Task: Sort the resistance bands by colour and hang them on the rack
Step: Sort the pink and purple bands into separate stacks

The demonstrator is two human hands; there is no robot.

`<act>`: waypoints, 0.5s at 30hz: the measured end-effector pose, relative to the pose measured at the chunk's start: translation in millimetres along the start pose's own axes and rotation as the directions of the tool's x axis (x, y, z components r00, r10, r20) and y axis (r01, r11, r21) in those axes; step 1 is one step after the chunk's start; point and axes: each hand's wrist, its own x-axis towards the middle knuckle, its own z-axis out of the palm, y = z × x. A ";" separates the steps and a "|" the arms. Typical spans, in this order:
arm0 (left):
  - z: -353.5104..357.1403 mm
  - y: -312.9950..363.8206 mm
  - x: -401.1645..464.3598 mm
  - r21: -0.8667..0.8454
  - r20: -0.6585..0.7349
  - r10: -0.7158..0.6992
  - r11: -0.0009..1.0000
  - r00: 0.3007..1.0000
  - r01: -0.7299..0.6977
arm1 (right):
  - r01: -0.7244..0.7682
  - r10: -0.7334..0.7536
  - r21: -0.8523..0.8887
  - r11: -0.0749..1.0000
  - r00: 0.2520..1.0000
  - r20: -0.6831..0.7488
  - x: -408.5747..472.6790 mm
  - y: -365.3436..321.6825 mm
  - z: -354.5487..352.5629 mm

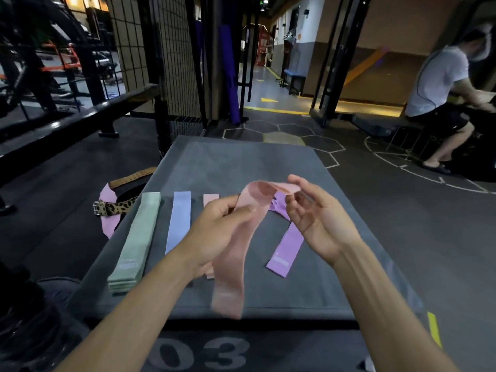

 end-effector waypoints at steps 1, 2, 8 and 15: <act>1.3 1.4 -0.3 0.005 0.013 -0.006 1.000 1.000 0.006 | 0.014 -0.014 0.029 0.999 1.000 0.009 -0.3 -2.2 -3.0; 2.2 0.7 0.1 0.008 0.032 -0.009 1.000 0.999 0.008 | 0.031 -0.032 0.050 0.998 0.999 0.020 -0.3 -3.9 -5.9; 8.7 4.0 -0.9 0.093 0.121 -0.020 0.996 0.992 0.009 | 0.125 -0.121 -0.213 0.969 0.992 0.032 4.5 -3.8 -19.4; 9.1 3.3 -2.6 0.086 0.148 0.009 0.996 0.989 -0.022 | -0.248 0.179 -0.564 0.788 0.968 -0.176 4.8 0.6 -32.1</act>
